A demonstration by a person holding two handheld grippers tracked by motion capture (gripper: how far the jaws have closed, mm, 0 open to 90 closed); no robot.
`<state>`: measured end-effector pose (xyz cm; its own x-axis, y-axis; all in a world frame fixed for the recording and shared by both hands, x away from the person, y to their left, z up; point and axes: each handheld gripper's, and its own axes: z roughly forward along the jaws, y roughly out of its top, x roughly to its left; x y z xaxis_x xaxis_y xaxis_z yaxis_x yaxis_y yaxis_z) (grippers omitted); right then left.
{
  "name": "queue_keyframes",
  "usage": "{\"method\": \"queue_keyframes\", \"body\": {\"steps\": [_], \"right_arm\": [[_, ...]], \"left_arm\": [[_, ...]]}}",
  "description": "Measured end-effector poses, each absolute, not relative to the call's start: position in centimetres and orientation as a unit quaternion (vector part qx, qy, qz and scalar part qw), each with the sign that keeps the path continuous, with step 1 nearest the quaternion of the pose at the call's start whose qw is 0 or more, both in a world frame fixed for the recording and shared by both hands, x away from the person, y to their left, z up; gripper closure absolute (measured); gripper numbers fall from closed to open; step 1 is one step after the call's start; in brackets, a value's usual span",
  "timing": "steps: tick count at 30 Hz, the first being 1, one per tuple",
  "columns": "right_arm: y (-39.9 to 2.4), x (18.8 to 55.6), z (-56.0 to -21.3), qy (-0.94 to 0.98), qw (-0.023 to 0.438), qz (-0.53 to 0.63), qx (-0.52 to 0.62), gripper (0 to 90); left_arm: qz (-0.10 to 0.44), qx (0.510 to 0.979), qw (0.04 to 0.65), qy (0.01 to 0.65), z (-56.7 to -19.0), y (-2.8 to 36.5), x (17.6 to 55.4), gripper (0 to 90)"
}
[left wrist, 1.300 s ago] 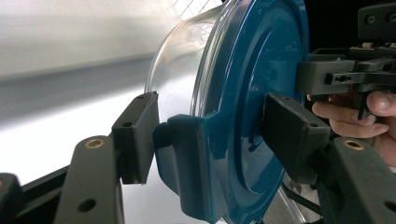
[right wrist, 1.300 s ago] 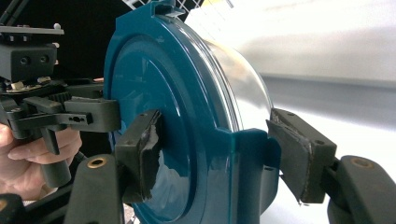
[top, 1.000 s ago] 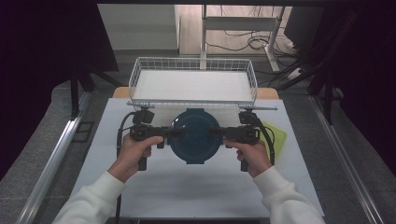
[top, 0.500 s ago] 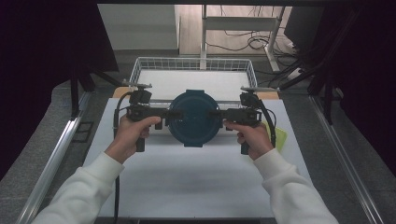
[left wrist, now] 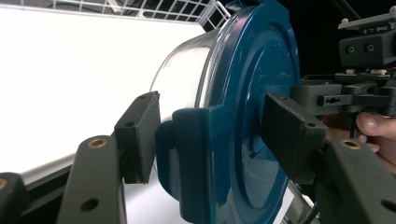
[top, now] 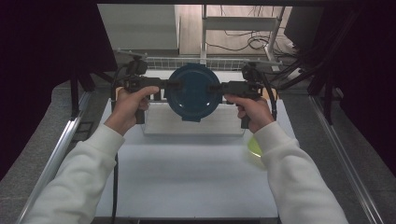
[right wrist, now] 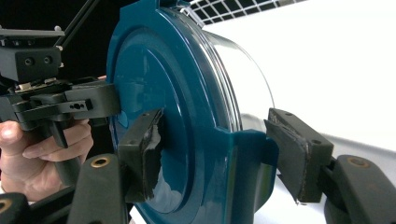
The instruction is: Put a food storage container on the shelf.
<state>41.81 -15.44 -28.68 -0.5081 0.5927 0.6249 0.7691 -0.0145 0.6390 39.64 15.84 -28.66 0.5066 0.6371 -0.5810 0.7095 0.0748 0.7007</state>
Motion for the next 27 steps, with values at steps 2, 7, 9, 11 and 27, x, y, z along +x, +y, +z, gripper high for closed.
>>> {"method": "queue_keyframes", "body": {"steps": [2,7,9,11,27], "right_arm": [[-15.4,42.5,-28.5,-0.694,0.084,-0.520,-0.492,37.9],[-15.4,44.3,-28.3,-0.687,0.092,-0.521,-0.498,37.9],[-15.4,45.0,-28.2,-0.686,0.093,-0.520,-0.501,37.9],[-15.4,45.6,-28.0,-0.686,0.091,-0.519,-0.502,37.9],[-15.1,49.5,-28.7,-0.682,0.098,-0.505,-0.520,38.3]], "left_arm": [[-0.035,0.677,0.540,0.498,-28.6,15.9,40.3,39.1],[-0.033,0.675,0.539,0.502,-28.3,15.9,41.9,39.2],[-0.036,0.675,0.538,0.503,-28.3,16.0,42.7,39.2],[-0.039,0.670,0.541,0.506,-28.3,16.0,43.3,39.2],[-0.064,0.660,0.536,0.522,-30.1,16.3,46.9,38.9]]}}
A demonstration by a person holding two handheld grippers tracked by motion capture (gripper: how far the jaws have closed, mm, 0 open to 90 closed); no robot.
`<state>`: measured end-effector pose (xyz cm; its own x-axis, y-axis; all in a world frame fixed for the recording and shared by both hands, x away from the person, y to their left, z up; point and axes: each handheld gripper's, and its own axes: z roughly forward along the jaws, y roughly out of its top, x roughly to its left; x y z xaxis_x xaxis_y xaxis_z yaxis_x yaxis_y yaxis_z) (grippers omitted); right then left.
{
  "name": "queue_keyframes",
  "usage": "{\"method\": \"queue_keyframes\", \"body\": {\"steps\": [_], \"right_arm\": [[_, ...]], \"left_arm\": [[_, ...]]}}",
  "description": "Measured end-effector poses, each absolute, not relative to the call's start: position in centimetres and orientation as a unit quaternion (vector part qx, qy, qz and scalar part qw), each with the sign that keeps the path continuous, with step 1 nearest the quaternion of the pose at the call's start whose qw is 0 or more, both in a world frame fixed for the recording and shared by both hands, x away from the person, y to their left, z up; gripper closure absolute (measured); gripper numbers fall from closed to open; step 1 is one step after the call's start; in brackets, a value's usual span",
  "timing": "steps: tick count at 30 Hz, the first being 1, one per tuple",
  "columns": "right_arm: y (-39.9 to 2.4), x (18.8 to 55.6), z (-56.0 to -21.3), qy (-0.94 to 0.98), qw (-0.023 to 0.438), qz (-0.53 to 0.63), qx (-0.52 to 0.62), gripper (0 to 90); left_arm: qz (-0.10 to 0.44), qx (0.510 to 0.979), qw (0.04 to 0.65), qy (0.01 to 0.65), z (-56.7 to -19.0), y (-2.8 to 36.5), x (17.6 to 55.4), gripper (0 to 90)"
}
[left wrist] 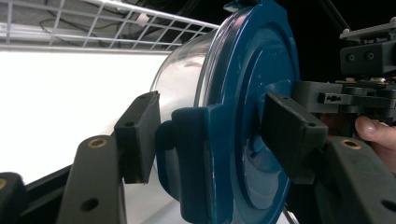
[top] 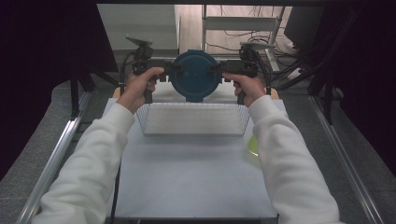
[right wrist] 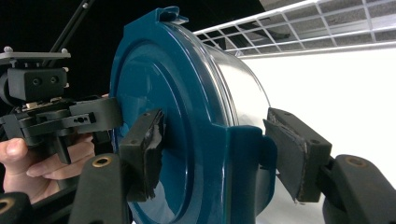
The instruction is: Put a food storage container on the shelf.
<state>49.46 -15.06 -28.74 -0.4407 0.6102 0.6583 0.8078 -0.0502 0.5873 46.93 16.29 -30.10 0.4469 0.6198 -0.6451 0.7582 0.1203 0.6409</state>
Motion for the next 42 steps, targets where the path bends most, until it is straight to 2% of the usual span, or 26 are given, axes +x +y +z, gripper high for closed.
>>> {"method": "queue_keyframes", "body": {"steps": [8,20,30,33,39,42], "right_arm": [[-14.9,50.6,-29.6,-0.675,0.103,-0.503,-0.530,38.2],[-14.5,51.9,-31.0,-0.659,0.117,-0.493,-0.557,35.7],[-14.5,52.5,-31.6,-0.648,0.124,-0.497,-0.564,36.0],[-14.4,52.3,-31.6,-0.655,0.111,-0.499,-0.557,33.9],[-14.6,51.3,-30.6,-0.664,0.037,-0.521,-0.535,15.9],[-14.6,50.2,-29.9,-0.668,0.005,-0.543,-0.508,11.1]], "left_arm": [[-0.069,0.654,0.531,0.534,-30.8,16.3,47.9,38.3],[-0.096,0.617,0.531,0.573,-32.5,16.5,50.0,37.5],[-0.094,0.614,0.531,0.576,-32.8,16.4,50.3,36.7],[-0.075,0.622,0.531,0.571,-32.6,16.3,50.1,35.4],[-0.029,0.636,0.523,0.567,-31.9,16.8,49.3,21.5],[0.011,0.649,0.511,0.564,-31.2,17.2,48.0,20.5]]}}
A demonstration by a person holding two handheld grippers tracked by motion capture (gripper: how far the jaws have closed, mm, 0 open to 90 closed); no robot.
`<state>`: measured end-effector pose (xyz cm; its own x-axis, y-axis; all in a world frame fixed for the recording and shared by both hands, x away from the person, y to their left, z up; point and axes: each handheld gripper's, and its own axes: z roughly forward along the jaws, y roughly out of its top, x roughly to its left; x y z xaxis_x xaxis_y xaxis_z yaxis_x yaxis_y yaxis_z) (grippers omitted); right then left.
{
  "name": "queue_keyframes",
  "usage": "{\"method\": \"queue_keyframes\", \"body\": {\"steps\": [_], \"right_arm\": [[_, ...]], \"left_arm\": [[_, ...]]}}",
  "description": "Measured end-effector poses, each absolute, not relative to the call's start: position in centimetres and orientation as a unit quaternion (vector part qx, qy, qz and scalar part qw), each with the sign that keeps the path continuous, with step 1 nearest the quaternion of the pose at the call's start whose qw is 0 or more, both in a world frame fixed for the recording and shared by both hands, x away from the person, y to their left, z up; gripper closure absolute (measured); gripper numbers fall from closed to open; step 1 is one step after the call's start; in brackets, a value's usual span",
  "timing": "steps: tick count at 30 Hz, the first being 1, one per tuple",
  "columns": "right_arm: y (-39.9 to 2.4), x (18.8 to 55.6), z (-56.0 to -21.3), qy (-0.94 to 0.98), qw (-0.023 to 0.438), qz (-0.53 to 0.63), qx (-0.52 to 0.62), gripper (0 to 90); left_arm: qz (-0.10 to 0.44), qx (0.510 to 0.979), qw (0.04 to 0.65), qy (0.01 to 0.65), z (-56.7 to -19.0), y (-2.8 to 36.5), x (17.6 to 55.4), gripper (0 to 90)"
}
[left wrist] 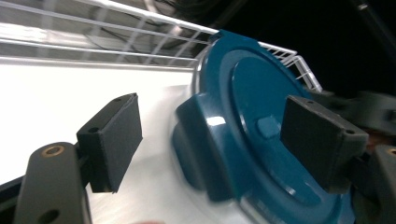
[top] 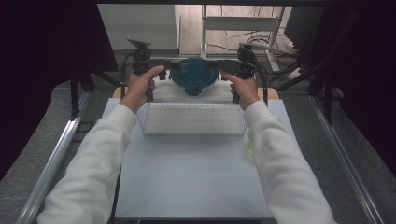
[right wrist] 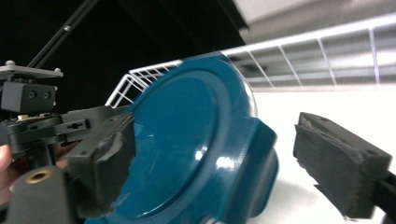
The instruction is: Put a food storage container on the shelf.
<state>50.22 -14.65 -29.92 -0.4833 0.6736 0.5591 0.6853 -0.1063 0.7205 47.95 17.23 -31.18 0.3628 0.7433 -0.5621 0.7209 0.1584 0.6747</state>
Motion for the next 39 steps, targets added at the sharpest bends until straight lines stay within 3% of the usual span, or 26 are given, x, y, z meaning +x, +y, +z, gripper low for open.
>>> {"method": "queue_keyframes", "body": {"steps": [4,12,23,28,33,39], "right_arm": [[-15.0,48.7,-29.3,-0.685,-0.053,-0.547,-0.478,9.6],[-16.3,45.0,-28.7,-0.737,-0.091,-0.522,-0.420,15.3],[-18.8,37.5,-30.5,-0.750,-0.077,-0.540,-0.374,19.2],[-20.3,34.6,-32.7,-0.755,-0.069,-0.537,-0.370,19.9],[-22.1,31.9,-34.8,-0.745,-0.059,-0.545,-0.381,20.7],[-23.6,29.7,-36.9,-0.761,-0.072,-0.521,-0.379,22.9]], "left_arm": [[0.044,0.663,0.513,0.543,-30.3,17.6,45.7,20.1],[0.057,0.673,0.525,0.517,-30.5,18.6,41.4,20.6],[0.064,0.704,0.536,0.462,-33.1,18.8,33.6,27.3],[0.077,0.707,0.522,0.470,-35.8,18.5,30.8,29.4],[0.053,0.712,0.514,0.476,-38.2,18.4,28.3,28.3],[0.095,0.726,0.496,0.467,-40.1,18.0,26.2,29.3]]}}
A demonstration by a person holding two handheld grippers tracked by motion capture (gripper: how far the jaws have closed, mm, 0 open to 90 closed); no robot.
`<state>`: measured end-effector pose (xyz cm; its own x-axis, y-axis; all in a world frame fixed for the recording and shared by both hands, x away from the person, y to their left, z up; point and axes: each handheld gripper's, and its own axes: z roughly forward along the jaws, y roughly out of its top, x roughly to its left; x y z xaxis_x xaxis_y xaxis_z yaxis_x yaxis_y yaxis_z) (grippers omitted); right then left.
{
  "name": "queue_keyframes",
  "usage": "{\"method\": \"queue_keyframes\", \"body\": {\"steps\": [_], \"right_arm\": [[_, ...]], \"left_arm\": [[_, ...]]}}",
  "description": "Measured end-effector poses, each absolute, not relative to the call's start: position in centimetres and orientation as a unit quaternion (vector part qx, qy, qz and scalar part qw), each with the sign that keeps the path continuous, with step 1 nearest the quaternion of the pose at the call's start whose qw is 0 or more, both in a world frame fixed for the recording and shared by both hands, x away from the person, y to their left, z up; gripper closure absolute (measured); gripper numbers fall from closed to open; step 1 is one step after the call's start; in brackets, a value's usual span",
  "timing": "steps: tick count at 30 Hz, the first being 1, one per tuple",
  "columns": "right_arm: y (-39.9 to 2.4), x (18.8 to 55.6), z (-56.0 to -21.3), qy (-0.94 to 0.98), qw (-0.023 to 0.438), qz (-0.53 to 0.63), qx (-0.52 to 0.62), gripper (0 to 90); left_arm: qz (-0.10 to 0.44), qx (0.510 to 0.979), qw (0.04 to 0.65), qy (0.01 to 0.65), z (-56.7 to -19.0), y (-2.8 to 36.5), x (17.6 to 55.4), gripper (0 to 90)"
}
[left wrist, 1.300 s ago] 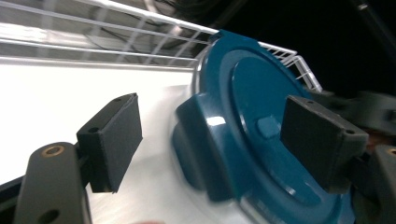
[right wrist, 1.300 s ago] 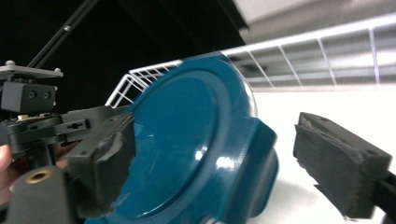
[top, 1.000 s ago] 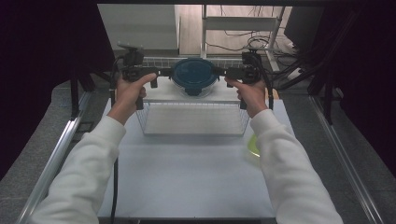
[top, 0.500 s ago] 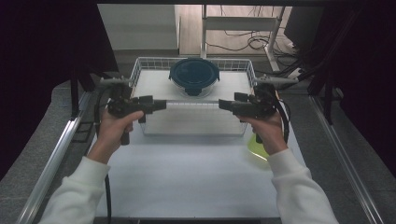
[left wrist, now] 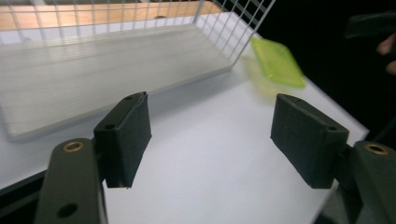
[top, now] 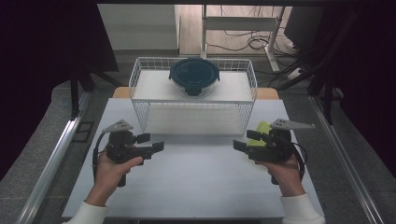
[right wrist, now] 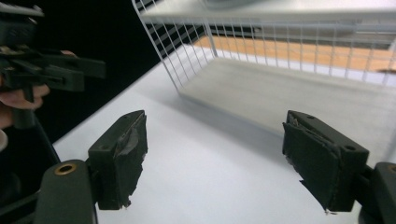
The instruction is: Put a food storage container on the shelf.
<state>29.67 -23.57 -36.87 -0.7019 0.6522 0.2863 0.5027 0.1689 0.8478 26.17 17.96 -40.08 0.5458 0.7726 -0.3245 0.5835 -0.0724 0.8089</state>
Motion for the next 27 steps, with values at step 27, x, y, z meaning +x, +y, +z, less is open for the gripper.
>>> {"method": "queue_keyframes", "body": {"steps": [27], "right_arm": [[-24.1,28.9,-42.9,0.810,0.069,0.422,0.402,28.7]], "left_arm": [[0.092,0.766,0.445,0.455,-44.4,17.6,25.2,28.7]]}}
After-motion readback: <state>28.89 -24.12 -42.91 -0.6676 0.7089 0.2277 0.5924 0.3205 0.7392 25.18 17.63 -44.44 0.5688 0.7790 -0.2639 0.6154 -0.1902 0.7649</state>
